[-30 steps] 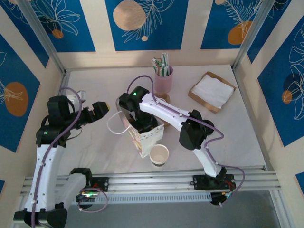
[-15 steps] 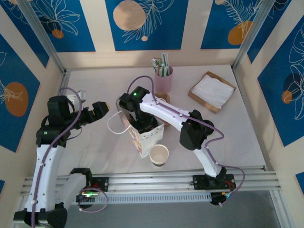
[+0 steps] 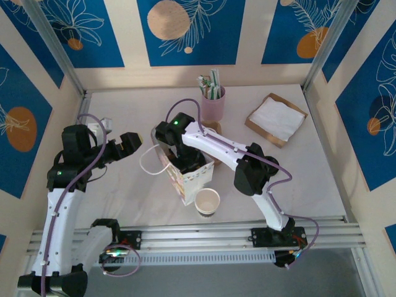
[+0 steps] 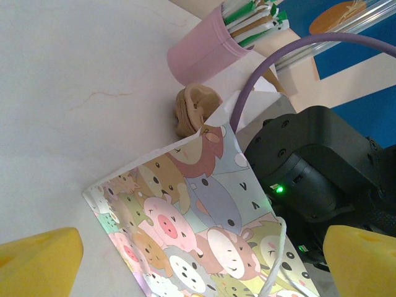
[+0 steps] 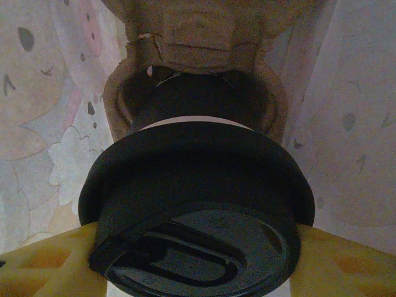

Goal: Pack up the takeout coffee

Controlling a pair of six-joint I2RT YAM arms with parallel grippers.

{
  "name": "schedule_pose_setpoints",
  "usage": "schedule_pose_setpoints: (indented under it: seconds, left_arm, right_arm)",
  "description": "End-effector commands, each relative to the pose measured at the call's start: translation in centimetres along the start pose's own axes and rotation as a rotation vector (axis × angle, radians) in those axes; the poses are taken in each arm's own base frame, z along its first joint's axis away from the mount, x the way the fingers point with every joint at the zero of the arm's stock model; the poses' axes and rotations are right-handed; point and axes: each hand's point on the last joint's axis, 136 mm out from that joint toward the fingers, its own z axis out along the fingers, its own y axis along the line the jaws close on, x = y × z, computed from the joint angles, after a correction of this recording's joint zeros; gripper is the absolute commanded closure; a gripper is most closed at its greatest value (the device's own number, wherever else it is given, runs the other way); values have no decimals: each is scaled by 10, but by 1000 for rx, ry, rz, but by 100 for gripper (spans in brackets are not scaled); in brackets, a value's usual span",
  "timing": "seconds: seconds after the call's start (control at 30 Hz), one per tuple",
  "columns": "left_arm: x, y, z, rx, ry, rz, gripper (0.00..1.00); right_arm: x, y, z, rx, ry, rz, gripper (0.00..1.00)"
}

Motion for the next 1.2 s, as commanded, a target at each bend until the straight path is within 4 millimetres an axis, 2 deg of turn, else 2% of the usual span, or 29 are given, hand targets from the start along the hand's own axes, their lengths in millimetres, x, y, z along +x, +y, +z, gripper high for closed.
schedule_pose_setpoints:
  seconds: [0.0,0.47,1.17]
  left_arm:
    - [0,-12,-6,33,-1,41,0]
    - [0,-13,-7,34,-5,39,0]
    - [0,-12,-7,32,-4,35,0]
  right_arm:
    - [9,-18,15,84,89,16,36]
    - [12,-21,-5,106,48,19,29]
    - [13,-21,-10,115,38,17,17]
